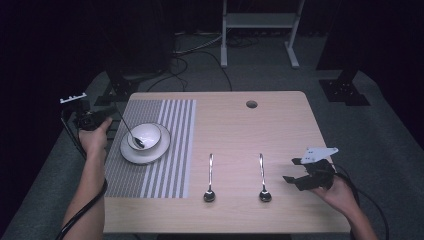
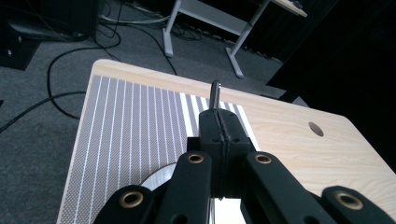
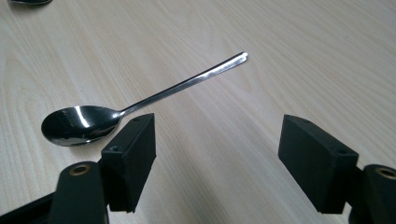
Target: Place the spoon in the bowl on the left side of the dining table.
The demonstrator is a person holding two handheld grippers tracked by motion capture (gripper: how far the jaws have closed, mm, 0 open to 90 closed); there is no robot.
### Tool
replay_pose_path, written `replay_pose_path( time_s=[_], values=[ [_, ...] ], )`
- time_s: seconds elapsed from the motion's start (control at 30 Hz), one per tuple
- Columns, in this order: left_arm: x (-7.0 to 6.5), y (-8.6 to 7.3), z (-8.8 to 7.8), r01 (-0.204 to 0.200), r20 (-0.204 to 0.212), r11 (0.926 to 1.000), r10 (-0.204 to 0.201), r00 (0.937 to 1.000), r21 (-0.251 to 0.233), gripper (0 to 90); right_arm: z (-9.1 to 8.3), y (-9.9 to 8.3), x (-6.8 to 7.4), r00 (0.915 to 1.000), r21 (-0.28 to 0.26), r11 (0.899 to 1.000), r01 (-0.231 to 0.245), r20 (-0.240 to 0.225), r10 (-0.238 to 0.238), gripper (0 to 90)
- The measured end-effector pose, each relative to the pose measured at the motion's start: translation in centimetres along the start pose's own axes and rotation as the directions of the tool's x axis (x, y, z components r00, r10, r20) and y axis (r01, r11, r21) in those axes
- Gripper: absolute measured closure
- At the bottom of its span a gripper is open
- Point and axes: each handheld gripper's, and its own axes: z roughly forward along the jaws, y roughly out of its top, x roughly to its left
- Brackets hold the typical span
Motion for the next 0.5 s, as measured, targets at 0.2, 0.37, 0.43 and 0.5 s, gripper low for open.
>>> replay_pose_path(
  time_s=[0.2,0.37,0.43,0.5],
  values=[
    [0.5,-0.6,0.1,0.009,-0.004,0.9999,-0.009,1.0000,0.010,90.0,0.1,-0.1,-0.1,1.0000,0.004,1.000,0.000,0.000,0.000,26.4],
    [0.9,-1.0,0.1,0.015,-0.009,0.9998,-0.015,0.9998,0.012,90.0,0.1,-0.1,-0.1,1.0000,0.005,1.000,-0.003,-0.001,0.003,26.5],
    [1.0,-1.2,0.1,0.013,-0.013,0.9998,-0.012,0.9998,0.016,90.0,0.2,-0.1,0.0,1.0000,0.006,1.000,-0.002,-0.001,0.002,26.5],
    [1.2,-1.5,0.2,0.015,-0.011,0.9996,-0.015,0.9998,0.023,90.0,0.2,-0.2,-0.1,1.0000,0.004,1.000,-0.002,-0.001,0.002,26.4]
  ],
)
